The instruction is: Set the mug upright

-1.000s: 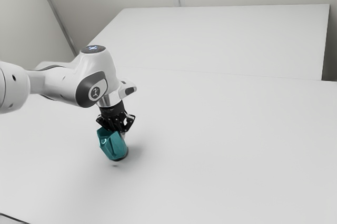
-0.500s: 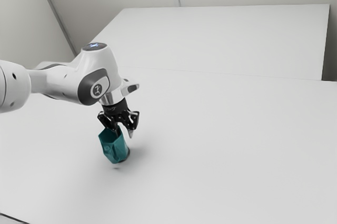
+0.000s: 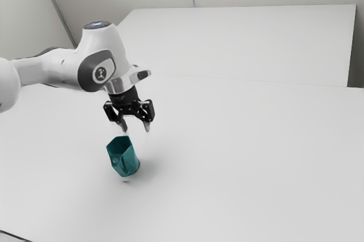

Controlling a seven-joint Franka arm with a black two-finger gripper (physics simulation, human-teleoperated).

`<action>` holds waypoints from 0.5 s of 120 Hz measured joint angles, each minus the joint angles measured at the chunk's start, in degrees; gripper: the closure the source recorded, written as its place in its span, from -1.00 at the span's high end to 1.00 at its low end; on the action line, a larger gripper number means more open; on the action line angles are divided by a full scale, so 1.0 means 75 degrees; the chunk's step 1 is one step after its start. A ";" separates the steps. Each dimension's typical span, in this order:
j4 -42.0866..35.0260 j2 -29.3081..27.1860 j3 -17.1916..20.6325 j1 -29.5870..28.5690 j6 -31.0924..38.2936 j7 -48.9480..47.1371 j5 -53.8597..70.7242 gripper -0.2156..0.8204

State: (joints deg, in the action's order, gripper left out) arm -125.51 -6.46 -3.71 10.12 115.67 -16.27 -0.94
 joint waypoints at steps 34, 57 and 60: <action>0.3287 0.0949 0.0235 -0.0151 -0.1115 0.0987 0.0076 0.49; 0.4720 0.1144 0.0251 -0.0059 -0.1972 0.1758 0.0190 0.55; 0.4790 0.1142 0.0241 -0.0042 -0.2056 0.1843 0.0206 0.55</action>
State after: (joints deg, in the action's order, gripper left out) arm -89.59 2.10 -1.90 9.80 100.25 -2.45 0.61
